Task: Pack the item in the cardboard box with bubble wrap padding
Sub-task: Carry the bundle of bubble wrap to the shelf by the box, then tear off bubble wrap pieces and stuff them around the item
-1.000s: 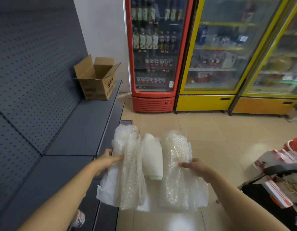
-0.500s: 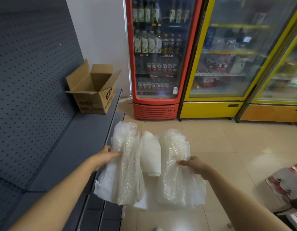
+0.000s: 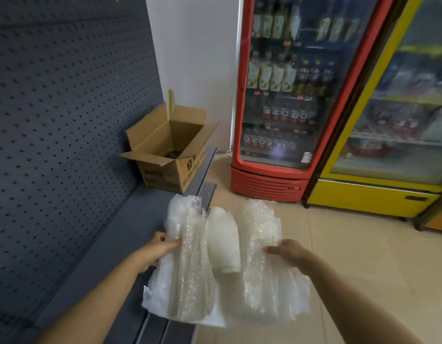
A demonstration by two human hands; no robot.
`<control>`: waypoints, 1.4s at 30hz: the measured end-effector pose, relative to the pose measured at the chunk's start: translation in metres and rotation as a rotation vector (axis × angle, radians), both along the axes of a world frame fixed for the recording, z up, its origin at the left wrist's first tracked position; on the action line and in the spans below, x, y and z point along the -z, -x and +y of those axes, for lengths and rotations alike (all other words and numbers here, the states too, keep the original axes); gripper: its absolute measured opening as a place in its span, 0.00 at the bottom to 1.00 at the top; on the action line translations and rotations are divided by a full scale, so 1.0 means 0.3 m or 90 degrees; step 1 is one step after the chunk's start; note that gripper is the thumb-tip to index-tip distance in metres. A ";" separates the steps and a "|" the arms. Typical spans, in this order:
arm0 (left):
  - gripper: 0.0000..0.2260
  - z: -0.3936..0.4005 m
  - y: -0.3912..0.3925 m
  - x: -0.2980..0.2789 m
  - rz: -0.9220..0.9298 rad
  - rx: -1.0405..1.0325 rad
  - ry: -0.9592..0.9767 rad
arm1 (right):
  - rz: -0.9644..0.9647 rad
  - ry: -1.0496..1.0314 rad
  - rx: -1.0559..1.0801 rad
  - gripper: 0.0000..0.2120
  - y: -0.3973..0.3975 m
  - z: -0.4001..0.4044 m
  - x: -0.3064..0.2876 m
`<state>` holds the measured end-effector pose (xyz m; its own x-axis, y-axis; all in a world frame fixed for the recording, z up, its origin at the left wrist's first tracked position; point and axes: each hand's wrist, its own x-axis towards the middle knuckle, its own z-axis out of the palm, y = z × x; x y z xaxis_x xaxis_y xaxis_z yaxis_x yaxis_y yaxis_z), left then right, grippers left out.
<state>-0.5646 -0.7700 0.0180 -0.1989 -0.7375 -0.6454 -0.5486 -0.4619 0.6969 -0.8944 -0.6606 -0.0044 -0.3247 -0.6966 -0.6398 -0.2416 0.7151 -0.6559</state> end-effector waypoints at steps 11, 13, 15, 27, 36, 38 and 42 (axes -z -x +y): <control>0.26 -0.183 -0.228 0.102 0.053 -0.230 -0.029 | 0.042 -0.032 -0.244 0.24 -0.154 -0.682 0.003; 0.27 -0.176 -0.267 0.110 0.046 -0.291 -0.036 | 0.033 -0.050 -0.303 0.29 -0.224 -0.788 0.010; 0.28 -0.169 -0.294 0.116 0.055 -0.353 -0.045 | 0.022 -0.069 -0.370 0.34 -0.295 -0.889 0.027; 0.33 -0.088 -0.310 0.172 0.075 -0.692 -0.018 | -0.027 -0.014 -0.625 0.33 -0.636 -1.295 0.106; 0.25 -0.160 -0.303 0.185 0.092 -0.825 0.026 | 0.114 0.061 -0.687 0.40 -0.726 -1.369 0.184; 0.35 -0.160 -0.304 0.198 0.088 -0.833 0.002 | 0.181 0.061 -0.719 0.42 -0.727 -1.379 0.204; 0.54 -0.136 -0.316 0.228 0.076 -0.818 0.005 | 0.271 0.098 -0.759 0.42 -0.729 -1.387 0.219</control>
<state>-0.4698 -0.8106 -0.0505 0.5963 -0.4462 -0.6673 0.3486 -0.6049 0.7160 -0.6757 -1.0768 -0.0701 0.3918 -0.7546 -0.5264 -0.8899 -0.1654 -0.4252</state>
